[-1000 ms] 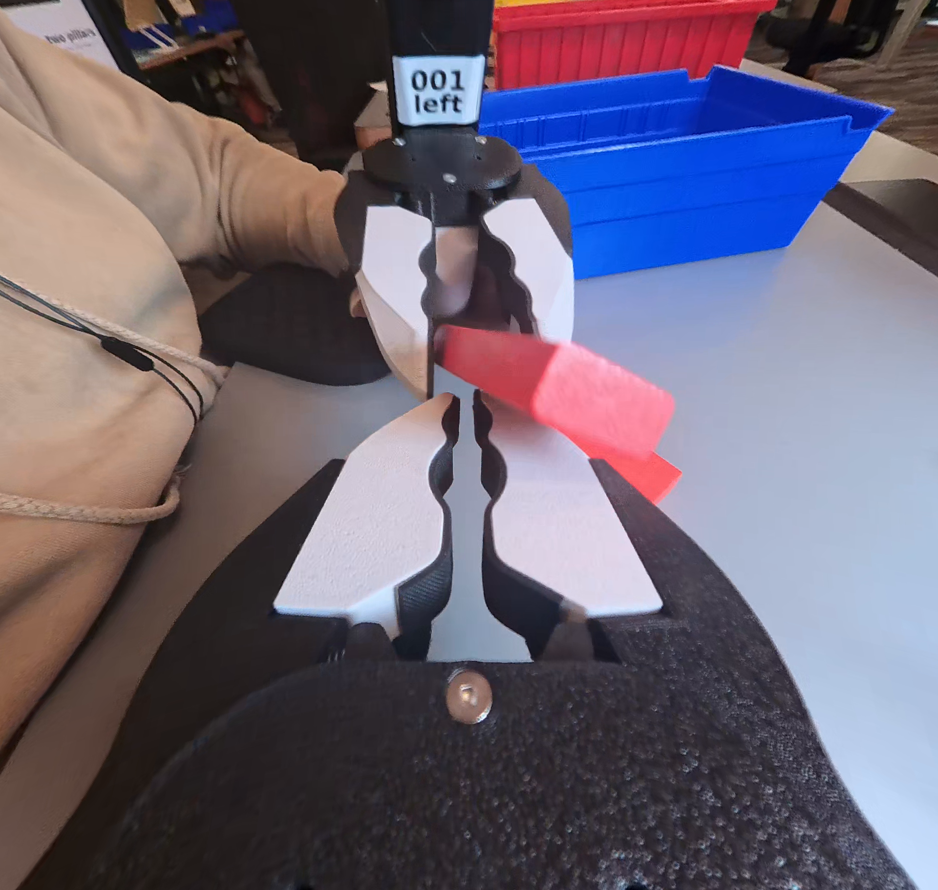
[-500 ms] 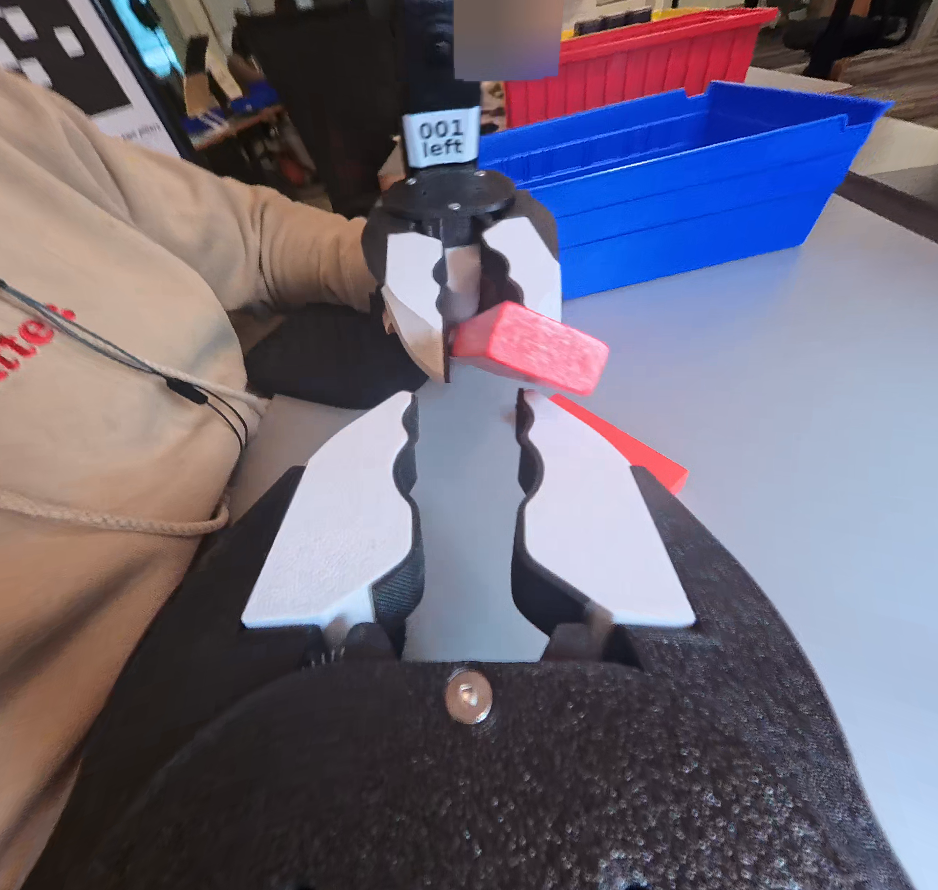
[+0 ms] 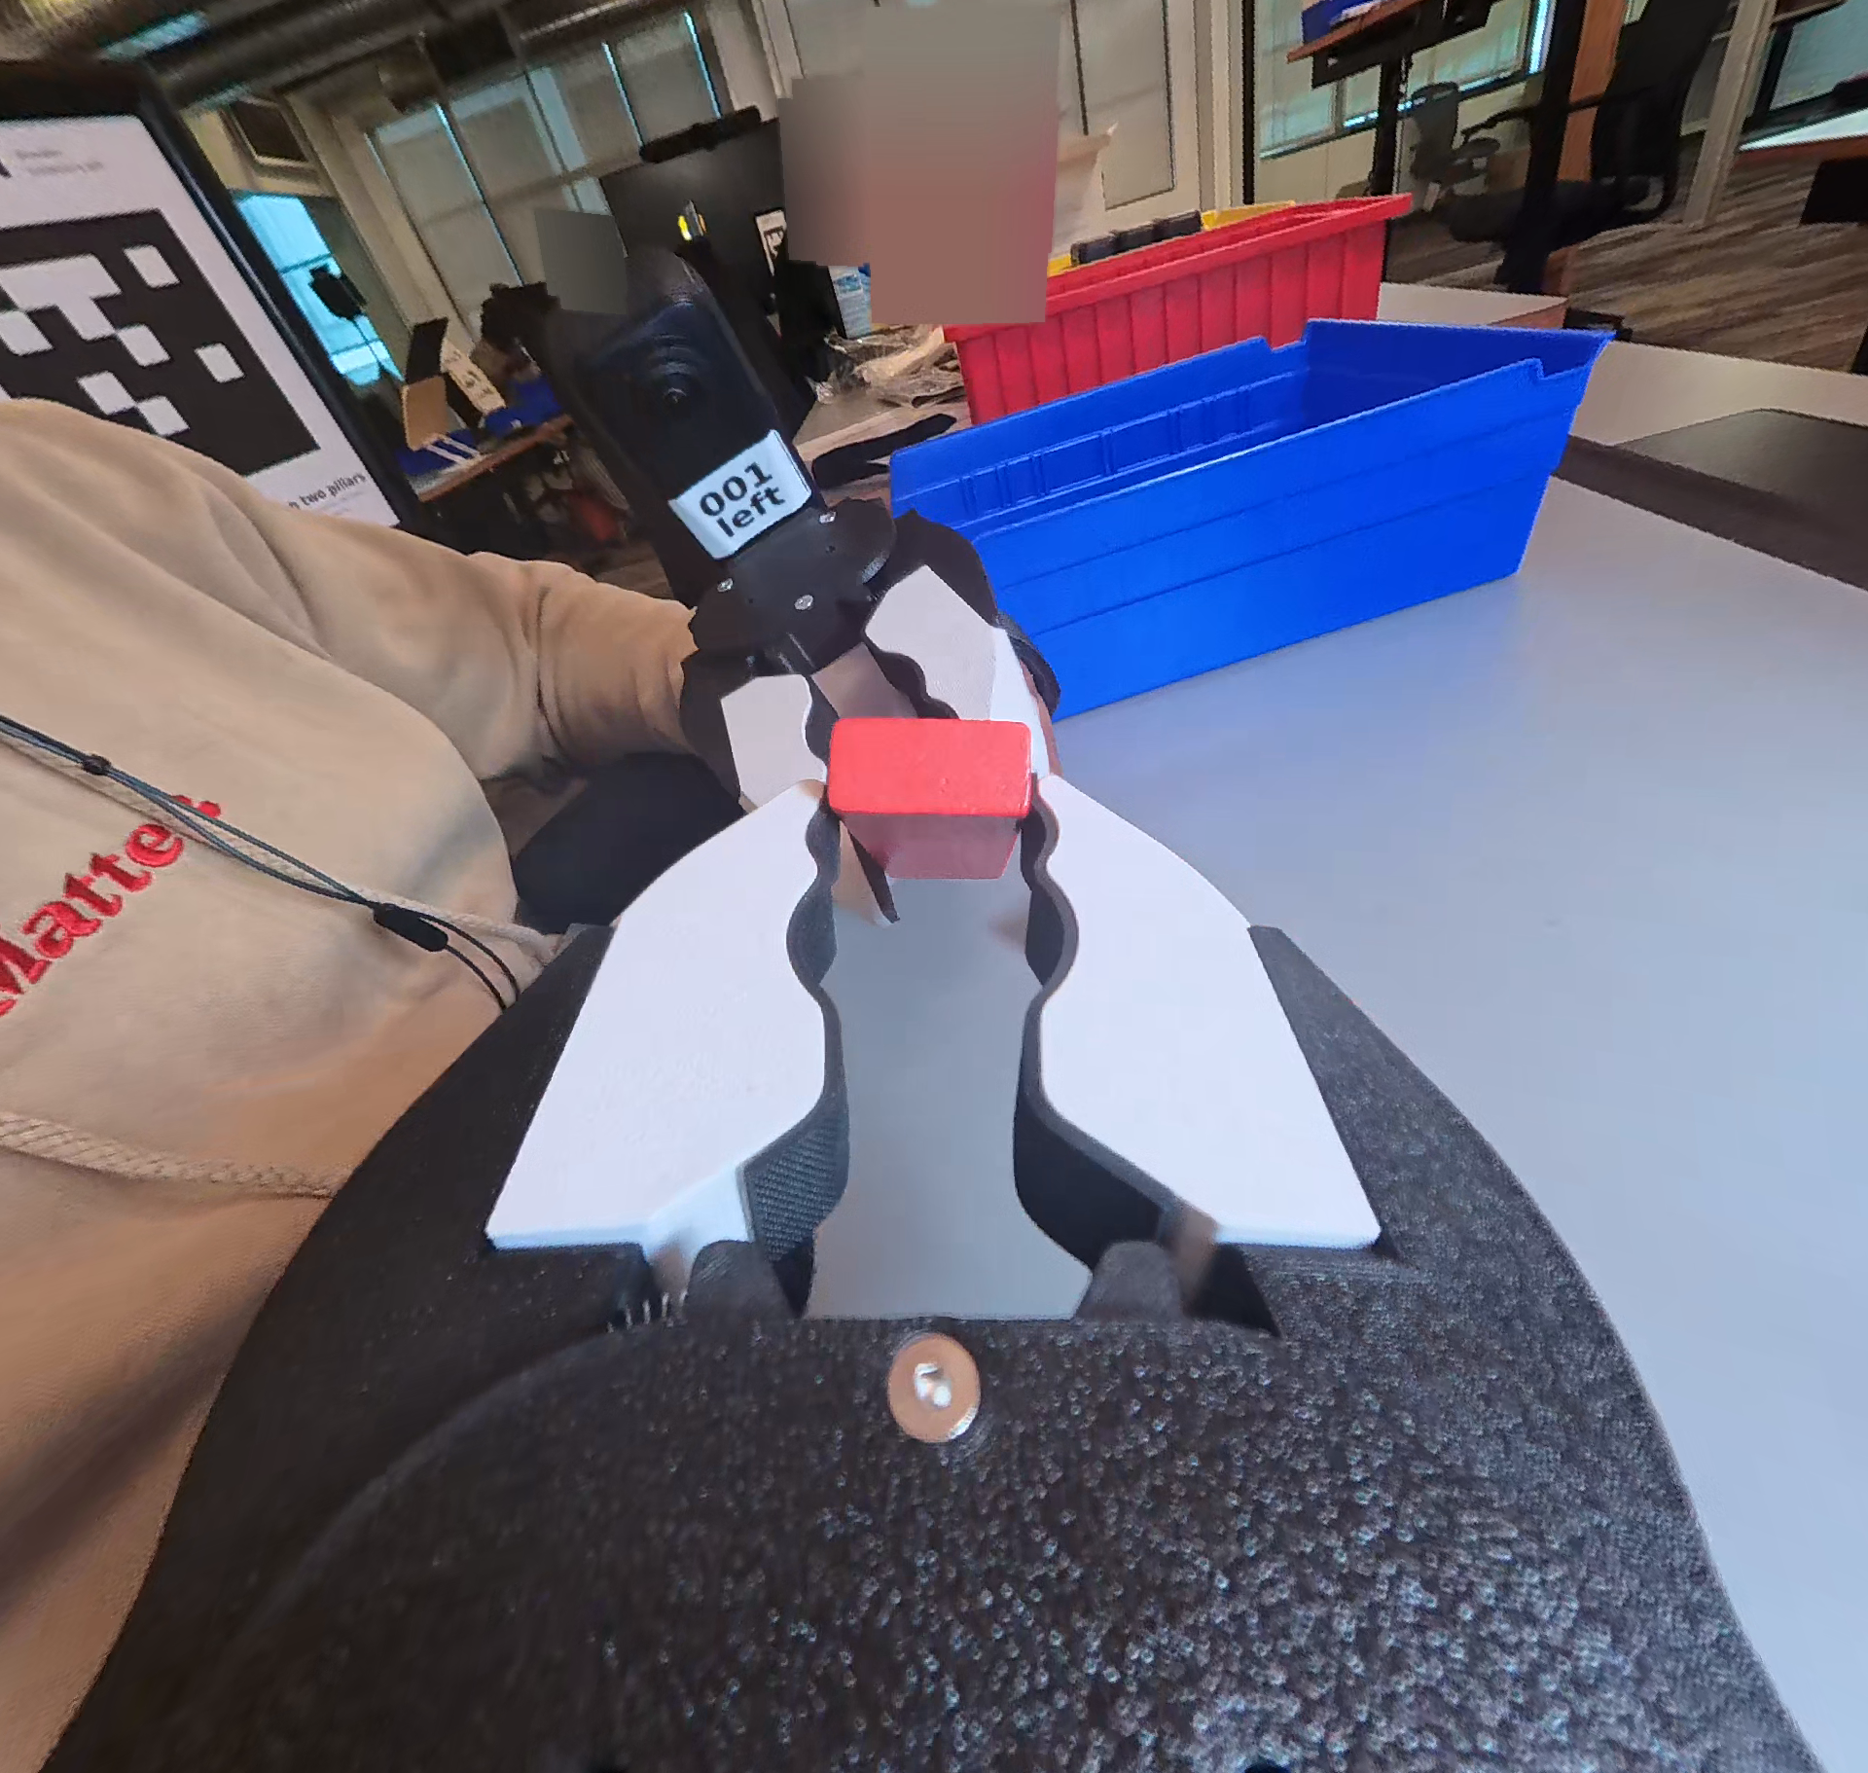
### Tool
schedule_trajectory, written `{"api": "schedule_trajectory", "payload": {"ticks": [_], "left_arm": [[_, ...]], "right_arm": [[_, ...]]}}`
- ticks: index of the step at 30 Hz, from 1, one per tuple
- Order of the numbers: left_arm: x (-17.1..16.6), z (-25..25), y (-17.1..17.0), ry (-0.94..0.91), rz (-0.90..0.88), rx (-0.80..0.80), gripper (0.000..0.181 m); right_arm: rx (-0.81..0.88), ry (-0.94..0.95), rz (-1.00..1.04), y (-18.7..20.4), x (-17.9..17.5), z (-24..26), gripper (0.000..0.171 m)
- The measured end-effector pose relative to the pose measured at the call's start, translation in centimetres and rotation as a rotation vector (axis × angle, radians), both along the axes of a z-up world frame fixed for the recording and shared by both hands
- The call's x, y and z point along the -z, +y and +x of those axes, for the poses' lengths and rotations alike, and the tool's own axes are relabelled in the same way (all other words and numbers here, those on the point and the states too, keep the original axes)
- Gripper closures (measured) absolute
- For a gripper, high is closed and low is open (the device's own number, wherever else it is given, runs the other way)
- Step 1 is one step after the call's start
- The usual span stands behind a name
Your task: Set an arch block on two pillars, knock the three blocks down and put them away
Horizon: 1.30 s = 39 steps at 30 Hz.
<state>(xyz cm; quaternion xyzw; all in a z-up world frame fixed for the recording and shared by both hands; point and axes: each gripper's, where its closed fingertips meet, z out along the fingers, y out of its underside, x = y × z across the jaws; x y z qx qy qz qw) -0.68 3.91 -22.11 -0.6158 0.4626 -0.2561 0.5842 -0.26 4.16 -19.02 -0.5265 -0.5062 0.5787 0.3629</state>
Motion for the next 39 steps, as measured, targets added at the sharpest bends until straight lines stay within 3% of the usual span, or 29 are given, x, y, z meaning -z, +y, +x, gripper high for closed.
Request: {"api": "schedule_trajectory", "payload": {"ticks": [8,13,19,26,39], "left_arm": [[0.6,-0.3,0.8,-0.019,-0.065,-0.033,0.143],[0.9,-0.6,1.5,-0.048,-0.13,-0.055,0.138],[2.0,-1.1,1.9,0.023,-0.12,-0.102,0.141],[2.7,-1.8,2.7,-0.002,-0.222,-0.128,0.141],[3.1,-1.7,2.6,0.012,-0.234,-0.117,0.14]], "right_arm": [[-0.023,-0.181,0.203,1.2,0.7,0.1,0.137],[0.001,-0.442,0.374,6.9,2.7,0.9,0.137],[-0.077,-0.521,0.275,11.6,4.7,0.1,0.137],[-0.099,-0.545,0.26,12.2,6.1,0.0,0.137],[-0.127,-0.546,0.321,11.9,6.2,-0.1,0.136]]}}
